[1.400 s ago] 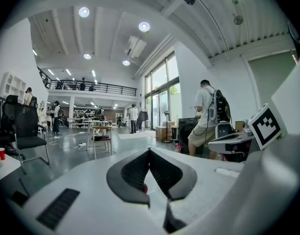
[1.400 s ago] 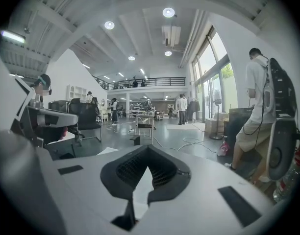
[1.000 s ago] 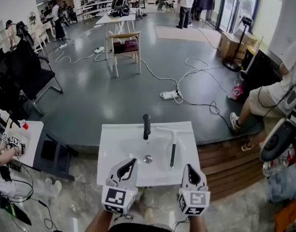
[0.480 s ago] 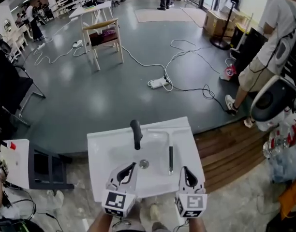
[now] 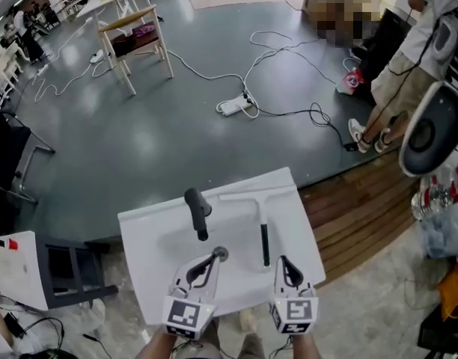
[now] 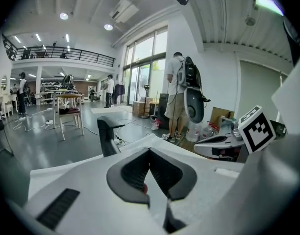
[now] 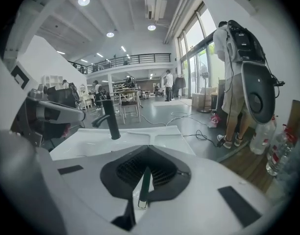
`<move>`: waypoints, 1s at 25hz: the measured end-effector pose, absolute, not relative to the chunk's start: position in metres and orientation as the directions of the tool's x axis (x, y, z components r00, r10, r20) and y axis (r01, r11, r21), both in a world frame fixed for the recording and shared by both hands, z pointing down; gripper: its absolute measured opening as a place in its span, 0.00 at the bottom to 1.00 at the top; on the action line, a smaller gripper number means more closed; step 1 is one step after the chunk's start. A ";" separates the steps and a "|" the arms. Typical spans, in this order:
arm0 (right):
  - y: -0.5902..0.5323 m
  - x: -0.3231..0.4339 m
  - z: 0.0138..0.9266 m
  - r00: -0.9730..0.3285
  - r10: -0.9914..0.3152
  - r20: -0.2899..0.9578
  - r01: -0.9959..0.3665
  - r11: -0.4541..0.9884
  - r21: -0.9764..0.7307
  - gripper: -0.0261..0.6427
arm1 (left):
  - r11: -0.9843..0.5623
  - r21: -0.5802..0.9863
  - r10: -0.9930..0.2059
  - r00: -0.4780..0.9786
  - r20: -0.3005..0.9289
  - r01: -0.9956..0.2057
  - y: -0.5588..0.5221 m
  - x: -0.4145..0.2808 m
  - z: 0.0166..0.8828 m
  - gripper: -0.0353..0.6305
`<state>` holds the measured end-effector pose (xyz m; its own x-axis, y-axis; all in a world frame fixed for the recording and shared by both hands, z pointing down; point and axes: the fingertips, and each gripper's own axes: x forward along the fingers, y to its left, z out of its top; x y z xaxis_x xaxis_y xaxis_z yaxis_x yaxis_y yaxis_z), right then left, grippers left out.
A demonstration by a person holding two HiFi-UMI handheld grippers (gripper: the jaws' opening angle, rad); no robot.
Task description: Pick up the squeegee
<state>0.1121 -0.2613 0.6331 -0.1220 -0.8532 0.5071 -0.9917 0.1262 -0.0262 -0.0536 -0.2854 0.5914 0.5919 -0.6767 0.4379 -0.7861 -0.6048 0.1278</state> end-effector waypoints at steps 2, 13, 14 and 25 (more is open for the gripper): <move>-0.268 0.112 0.645 -0.120 -0.847 0.518 -0.992 0.122 -0.030 0.04 | -0.607 0.140 -0.664 0.596 0.452 -0.782 -0.289 -0.052 0.602 0.05; -0.305 0.101 0.698 -0.161 -0.778 0.607 -0.986 0.152 -0.066 0.15 | -0.590 0.158 -0.654 0.584 0.481 -0.792 -0.305 -0.063 0.628 0.05; -0.309 0.100 0.703 -0.162 -0.772 0.615 -0.986 0.154 -0.066 0.17 | -0.590 0.153 -0.657 0.581 0.480 -0.793 -0.306 -0.063 0.629 0.05; -0.330 0.094 0.762 -0.180 -0.677 0.714 -0.981 0.177 -0.079 0.34 | -0.569 0.172 -0.644 0.565 0.516 -0.804 -0.310 -0.070 0.647 0.05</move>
